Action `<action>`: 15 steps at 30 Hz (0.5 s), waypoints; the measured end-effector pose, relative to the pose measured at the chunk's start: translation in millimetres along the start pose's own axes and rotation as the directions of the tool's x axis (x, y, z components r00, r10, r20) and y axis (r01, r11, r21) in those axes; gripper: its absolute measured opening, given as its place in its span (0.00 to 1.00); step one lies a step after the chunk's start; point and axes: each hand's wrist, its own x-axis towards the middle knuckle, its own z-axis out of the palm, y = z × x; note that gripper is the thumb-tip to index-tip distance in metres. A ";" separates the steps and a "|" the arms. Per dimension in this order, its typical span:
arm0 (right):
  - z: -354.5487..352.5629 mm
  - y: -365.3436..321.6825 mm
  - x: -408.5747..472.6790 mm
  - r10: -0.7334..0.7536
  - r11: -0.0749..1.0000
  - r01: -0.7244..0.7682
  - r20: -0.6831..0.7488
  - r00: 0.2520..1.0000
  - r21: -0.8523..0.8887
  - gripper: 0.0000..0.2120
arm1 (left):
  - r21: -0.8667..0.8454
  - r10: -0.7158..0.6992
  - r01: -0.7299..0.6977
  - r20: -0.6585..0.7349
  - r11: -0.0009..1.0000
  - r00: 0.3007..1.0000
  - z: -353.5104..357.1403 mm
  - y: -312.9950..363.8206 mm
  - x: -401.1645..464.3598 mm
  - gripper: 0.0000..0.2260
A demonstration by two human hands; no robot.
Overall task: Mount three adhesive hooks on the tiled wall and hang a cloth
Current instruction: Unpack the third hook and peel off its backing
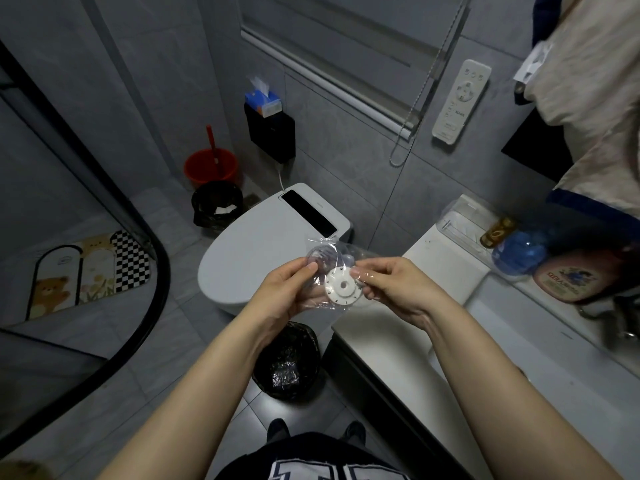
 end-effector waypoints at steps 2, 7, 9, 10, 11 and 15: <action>-0.1 0.4 0.1 -0.017 1.000 0.018 -0.020 1.000 0.009 0.03 | -0.007 -0.001 0.001 -0.019 1.000 1.000 2.2 -2.5 1.2 0.07; 0.2 0.9 1.1 -0.012 0.999 0.011 0.020 1.000 0.051 0.04 | 0.038 0.023 -0.020 -0.071 0.999 0.997 3.9 -5.8 4.6 0.07; 0.3 1.5 1.0 -0.023 0.998 0.022 0.028 0.999 0.058 0.04 | 0.052 0.047 -0.043 -0.079 0.998 0.996 5.9 -4.5 4.4 0.07; 0.4 1.4 0.5 -0.032 0.997 0.030 0.036 0.999 0.067 0.04 | 0.066 0.063 -0.056 -0.100 0.996 0.993 6.0 -4.5 5.4 0.07; 0.4 1.2 0.1 -0.041 0.996 0.037 0.048 0.998 0.079 0.05 | 0.086 0.079 -0.068 -0.126 0.994 0.989 5.8 -4.8 6.5 0.06; 0.2 0.1 -0.8 -0.063 0.995 0.060 0.034 0.997 0.083 0.05 | 0.154 0.092 -0.068 -0.150 0.986 0.984 4.5 -4.6 8.6 0.06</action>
